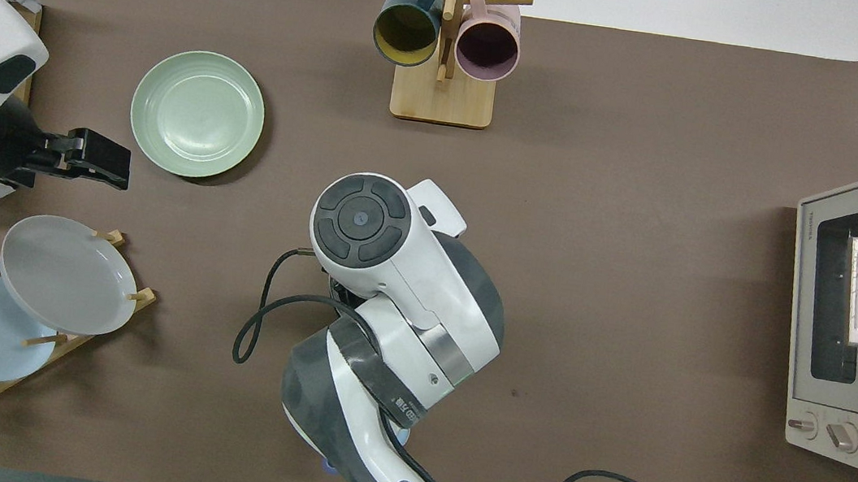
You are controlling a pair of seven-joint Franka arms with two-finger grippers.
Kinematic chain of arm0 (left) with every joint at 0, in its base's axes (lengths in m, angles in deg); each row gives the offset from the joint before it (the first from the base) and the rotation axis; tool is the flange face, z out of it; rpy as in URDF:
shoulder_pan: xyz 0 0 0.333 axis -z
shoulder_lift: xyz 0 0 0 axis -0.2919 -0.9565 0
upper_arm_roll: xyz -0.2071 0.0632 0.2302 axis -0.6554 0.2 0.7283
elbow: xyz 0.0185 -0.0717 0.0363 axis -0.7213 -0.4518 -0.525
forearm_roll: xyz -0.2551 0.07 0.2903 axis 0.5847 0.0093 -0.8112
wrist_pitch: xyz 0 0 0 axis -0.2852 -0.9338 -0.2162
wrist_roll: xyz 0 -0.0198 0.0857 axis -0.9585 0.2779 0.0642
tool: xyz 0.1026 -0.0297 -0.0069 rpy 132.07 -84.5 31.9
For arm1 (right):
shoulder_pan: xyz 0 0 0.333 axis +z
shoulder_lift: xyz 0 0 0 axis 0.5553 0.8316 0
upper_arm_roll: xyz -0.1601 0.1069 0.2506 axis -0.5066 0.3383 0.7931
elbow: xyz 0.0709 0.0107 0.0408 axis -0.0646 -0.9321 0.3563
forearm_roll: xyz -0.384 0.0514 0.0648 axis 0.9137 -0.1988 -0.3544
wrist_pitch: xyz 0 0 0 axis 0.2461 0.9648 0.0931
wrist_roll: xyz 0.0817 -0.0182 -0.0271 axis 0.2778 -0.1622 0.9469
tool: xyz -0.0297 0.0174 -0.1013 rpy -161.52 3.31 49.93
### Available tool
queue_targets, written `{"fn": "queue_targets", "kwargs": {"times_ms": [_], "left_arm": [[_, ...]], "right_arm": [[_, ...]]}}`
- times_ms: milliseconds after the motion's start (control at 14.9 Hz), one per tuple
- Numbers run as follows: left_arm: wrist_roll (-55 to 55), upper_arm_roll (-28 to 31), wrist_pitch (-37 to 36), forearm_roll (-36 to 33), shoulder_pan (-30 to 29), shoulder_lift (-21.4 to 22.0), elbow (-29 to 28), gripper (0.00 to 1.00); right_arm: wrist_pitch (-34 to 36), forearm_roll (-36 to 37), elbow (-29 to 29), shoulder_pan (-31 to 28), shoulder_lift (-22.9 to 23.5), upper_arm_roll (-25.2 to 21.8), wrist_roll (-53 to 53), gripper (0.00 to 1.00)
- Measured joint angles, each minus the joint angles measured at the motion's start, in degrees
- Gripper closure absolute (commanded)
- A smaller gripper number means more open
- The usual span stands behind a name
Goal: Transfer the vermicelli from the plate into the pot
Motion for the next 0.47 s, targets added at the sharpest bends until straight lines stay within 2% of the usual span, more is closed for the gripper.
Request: {"fn": "queue_targets", "kwargs": {"times_ms": [471], "left_arm": [[0.0, -0.5, -0.2, 0.0, 0.0, 0.0, 0.0, 0.0]], "right_arm": [[-0.2, -0.1, -0.2, 0.0, 0.1, 0.0, -0.2, 0.72]]}}
